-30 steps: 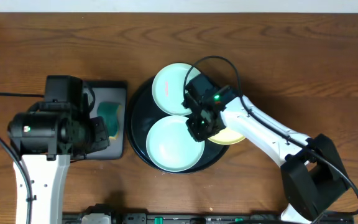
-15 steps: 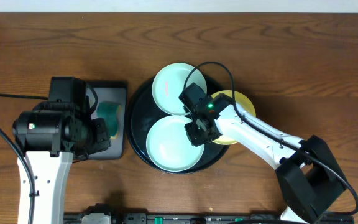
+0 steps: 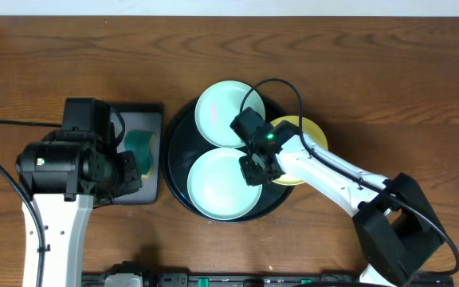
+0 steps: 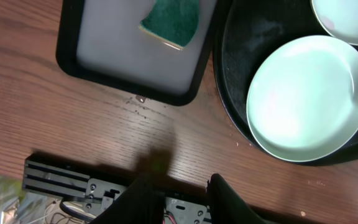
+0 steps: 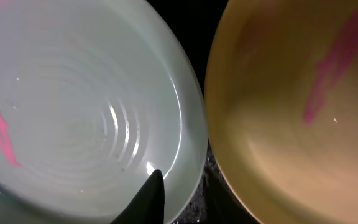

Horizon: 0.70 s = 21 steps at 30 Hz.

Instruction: Clean dirty plates on tray and stack at the side

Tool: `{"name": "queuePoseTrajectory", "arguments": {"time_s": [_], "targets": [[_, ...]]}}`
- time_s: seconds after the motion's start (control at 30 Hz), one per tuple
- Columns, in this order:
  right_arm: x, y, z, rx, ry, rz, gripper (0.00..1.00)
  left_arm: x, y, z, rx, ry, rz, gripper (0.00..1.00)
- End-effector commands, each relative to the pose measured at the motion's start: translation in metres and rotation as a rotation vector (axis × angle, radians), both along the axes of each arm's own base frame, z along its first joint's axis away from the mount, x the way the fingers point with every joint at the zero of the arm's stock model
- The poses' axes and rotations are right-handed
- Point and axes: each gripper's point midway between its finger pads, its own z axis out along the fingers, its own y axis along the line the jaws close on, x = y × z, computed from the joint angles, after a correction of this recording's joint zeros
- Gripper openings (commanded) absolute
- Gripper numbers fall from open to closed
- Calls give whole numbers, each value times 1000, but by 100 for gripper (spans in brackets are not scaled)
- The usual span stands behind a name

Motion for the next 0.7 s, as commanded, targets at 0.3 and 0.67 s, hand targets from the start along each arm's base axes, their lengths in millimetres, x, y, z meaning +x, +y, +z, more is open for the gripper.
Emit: {"name": "queuePoseTrajectory", "arguments": {"time_s": [0.3, 0.67], "targets": [[-4, -6, -13, -19, 6, -47, 18, -1, 4, -2, 14, 10, 19, 31], [0, -3, -15, -4, -11, -48, 20, 0, 4, -2, 13, 6, 19, 31]]}}
